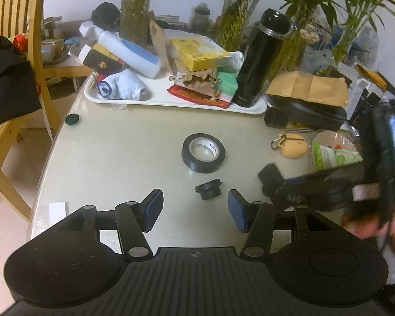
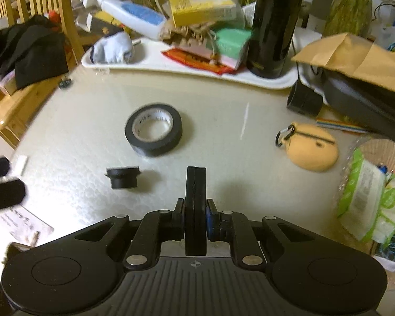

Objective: Organize rigid objects
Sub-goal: 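Close the right gripper on the black rectangular block, then lower the left gripper onto the small black knob and close it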

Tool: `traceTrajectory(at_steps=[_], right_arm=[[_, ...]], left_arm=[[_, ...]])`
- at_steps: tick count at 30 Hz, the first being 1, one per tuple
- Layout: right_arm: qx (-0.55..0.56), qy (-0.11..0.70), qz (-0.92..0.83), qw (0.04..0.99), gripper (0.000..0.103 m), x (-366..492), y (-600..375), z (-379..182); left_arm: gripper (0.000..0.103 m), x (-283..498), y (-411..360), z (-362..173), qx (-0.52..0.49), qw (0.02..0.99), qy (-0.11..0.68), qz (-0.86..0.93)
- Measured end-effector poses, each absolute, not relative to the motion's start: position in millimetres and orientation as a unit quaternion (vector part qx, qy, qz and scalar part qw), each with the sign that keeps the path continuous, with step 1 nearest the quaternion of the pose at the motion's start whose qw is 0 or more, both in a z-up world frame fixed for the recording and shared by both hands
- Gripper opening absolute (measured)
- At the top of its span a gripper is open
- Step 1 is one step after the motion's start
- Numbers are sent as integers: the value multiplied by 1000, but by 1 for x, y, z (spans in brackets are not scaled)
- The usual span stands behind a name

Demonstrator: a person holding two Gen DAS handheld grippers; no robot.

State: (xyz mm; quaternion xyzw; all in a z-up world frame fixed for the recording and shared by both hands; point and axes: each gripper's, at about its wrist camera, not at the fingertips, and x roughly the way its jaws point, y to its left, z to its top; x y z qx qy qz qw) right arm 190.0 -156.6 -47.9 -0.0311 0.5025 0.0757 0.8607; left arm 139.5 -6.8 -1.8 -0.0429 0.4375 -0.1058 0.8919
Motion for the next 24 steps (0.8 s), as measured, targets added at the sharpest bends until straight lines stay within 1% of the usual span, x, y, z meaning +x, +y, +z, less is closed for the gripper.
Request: traceTrajectory(at_steps=[18, 24], right_arm=[[-18, 466, 97, 879, 17, 142, -176, 20], [-14, 475, 101, 874, 17, 115, -191, 22]], left_arm=[[53, 138, -9, -10, -43, 887, 444, -118], [53, 136, -11, -9, -40, 887, 441, -129]])
